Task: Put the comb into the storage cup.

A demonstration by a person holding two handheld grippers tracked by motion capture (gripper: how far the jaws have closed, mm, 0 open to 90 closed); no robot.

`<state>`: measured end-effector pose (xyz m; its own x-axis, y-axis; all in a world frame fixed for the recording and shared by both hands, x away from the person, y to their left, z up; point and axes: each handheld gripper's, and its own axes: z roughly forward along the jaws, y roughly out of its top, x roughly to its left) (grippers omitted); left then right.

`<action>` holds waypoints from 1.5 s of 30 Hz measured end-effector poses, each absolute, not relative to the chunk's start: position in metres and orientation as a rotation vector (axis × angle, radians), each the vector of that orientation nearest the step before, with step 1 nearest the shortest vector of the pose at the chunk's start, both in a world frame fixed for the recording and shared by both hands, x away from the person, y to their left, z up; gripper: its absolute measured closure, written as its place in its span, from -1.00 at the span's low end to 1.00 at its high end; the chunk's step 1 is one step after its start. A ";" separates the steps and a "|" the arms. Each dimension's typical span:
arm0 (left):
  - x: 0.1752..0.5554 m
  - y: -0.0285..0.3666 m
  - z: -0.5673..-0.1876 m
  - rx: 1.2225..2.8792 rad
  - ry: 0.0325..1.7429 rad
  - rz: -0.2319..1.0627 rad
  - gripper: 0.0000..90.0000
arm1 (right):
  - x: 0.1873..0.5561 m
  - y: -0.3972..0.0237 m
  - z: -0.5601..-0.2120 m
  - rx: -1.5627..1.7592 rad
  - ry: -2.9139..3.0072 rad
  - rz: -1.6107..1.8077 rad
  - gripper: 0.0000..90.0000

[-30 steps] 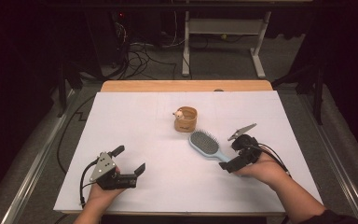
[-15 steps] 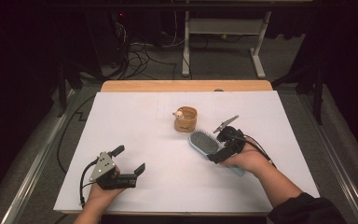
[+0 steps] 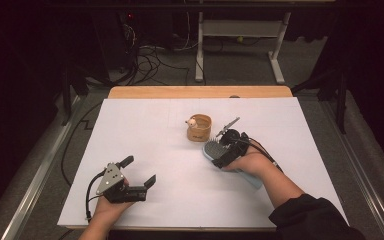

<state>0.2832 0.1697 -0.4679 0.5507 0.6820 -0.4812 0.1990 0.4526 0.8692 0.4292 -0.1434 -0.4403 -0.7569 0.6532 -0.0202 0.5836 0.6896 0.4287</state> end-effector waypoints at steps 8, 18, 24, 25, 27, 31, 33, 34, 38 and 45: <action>0.283 0.170 -0.467 1.088 0.979 0.365 -0.99 | 0.436 -0.138 -0.447 0.997 2.767 0.553 -0.94; 0.283 0.170 -0.467 1.085 0.978 0.365 -0.99 | 0.437 -0.138 -0.451 0.982 2.777 0.516 -0.87; 0.283 0.170 -0.467 1.090 0.976 0.365 -0.99 | 0.437 -0.136 -0.451 0.998 2.778 0.503 -0.87; 0.283 0.170 -0.467 1.091 0.976 0.365 -0.99 | 0.438 -0.136 -0.451 0.981 2.781 0.502 -0.87; 0.283 0.170 -0.467 1.086 0.978 0.364 -0.99 | 0.439 -0.135 -0.451 0.991 2.781 0.504 -0.86; 0.283 0.171 -0.467 1.085 0.978 0.365 -0.99 | 0.441 -0.133 -0.450 1.001 2.785 0.494 -0.85; 0.283 0.171 -0.467 1.086 0.979 0.365 -0.99 | 0.442 -0.131 -0.449 0.990 2.791 0.486 -0.85; 0.283 0.171 -0.467 1.086 0.979 0.365 -0.99 | 0.444 -0.131 -0.449 0.971 2.795 0.487 -0.84; 0.283 0.172 -0.467 1.087 0.979 0.366 -0.99 | 0.445 -0.126 -0.448 0.969 2.805 0.476 -0.82; 0.283 0.172 -0.467 1.084 0.979 0.366 -0.99 | 0.449 -0.121 -0.447 0.958 2.820 0.437 -0.76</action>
